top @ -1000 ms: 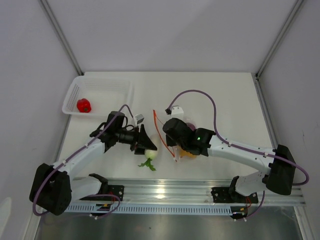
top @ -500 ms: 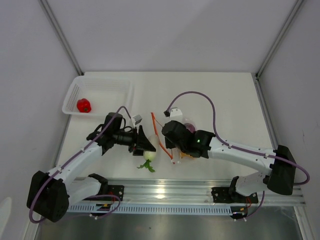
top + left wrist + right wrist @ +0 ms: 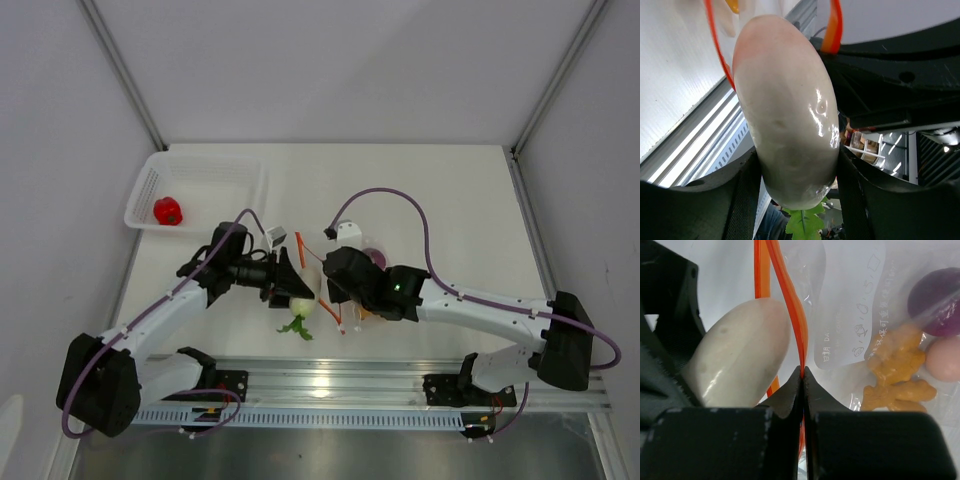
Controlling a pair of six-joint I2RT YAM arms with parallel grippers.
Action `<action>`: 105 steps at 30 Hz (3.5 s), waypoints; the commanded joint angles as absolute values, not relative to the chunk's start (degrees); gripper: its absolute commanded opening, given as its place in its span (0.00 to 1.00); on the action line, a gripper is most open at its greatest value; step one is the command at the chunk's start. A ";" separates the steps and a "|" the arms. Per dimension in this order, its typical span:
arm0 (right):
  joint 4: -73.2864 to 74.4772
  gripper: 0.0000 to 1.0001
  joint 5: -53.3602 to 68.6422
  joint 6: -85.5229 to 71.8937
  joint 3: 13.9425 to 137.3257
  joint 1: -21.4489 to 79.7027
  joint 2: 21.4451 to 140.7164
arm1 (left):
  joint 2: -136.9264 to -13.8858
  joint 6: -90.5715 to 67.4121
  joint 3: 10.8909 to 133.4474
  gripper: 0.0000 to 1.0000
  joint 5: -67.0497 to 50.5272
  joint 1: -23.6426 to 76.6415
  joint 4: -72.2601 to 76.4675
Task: Place the food in the zip-top bag and seal the zipper
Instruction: Place the fake vegetable in the zipper food storage bag, then pick up the fake vegetable from the bin.
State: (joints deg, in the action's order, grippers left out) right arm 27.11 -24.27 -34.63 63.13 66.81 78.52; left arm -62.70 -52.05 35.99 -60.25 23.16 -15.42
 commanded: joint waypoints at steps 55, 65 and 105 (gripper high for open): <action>25.84 0.00 -20.57 -44.47 70.93 63.90 76.29 | -57.22 -48.96 45.35 0.99 -31.20 29.00 -17.14; 29.26 0.00 -22.67 -44.21 68.30 62.14 73.13 | -41.07 -45.44 42.98 1.00 -18.93 29.00 -16.53; 22.51 0.00 -8.27 -34.72 56.78 48.34 70.49 | -87.35 -39.66 69.43 1.00 19.84 -3.25 -4.25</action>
State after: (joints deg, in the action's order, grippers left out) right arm 26.44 -11.25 -36.45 57.76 48.62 69.78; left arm -86.28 -46.65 67.33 9.43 -2.48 -10.68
